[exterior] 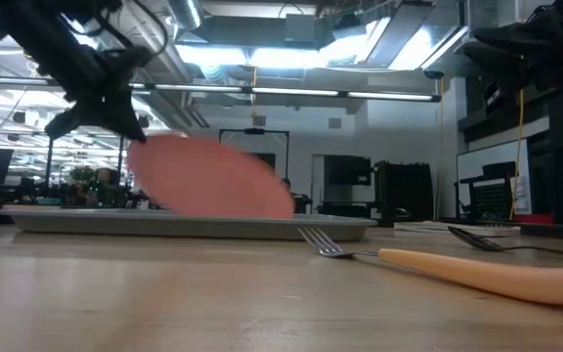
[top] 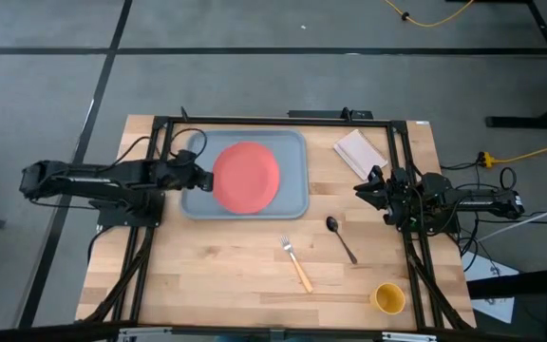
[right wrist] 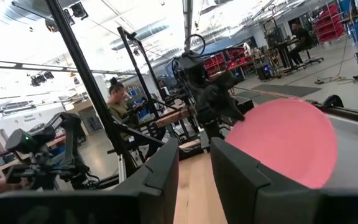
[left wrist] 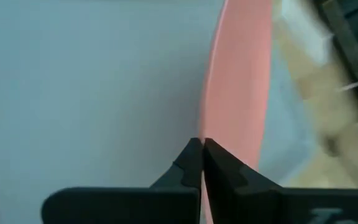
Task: Pick and place plate/cup/fork/spoon on tray
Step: Put the pink plate on the blue serving tray
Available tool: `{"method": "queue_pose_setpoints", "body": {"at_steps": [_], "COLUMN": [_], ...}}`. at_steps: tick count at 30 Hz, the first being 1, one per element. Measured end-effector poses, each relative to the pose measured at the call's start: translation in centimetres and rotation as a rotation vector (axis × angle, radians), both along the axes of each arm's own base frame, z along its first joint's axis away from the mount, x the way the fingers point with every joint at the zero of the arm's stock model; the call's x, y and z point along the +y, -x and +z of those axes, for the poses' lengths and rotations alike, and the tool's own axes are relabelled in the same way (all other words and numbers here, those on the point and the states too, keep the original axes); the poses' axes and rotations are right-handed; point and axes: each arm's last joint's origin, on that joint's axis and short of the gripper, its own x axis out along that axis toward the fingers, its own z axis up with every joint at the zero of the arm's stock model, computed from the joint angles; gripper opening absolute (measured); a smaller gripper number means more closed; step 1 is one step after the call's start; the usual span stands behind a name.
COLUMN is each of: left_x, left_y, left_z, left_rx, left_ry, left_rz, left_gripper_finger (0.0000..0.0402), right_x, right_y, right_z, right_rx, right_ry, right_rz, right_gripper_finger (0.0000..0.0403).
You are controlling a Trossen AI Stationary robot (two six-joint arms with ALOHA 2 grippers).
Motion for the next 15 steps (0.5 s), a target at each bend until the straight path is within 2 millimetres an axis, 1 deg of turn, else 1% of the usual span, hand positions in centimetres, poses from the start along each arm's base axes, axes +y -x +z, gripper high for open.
{"method": "queue_pose_setpoints", "body": {"at_steps": [7,15], "left_x": [1.5,2.3], "left_y": [-0.8,-1.0], "left_z": [-1.2,-1.9], "left_rx": [0.13,0.226], "left_ry": [-0.047,-0.09], "left_rz": [0.011,-0.002], "left_gripper_finger": [0.0003,0.0042], "right_x": [0.0,0.0], "right_y": [0.0,0.0], "right_z": [0.0,0.0], "right_rx": [0.0,0.001], "right_ry": [-0.002,-0.002], "right_rz": [0.0,0.001], "right_gripper_finger": [0.0099,0.0099]}}
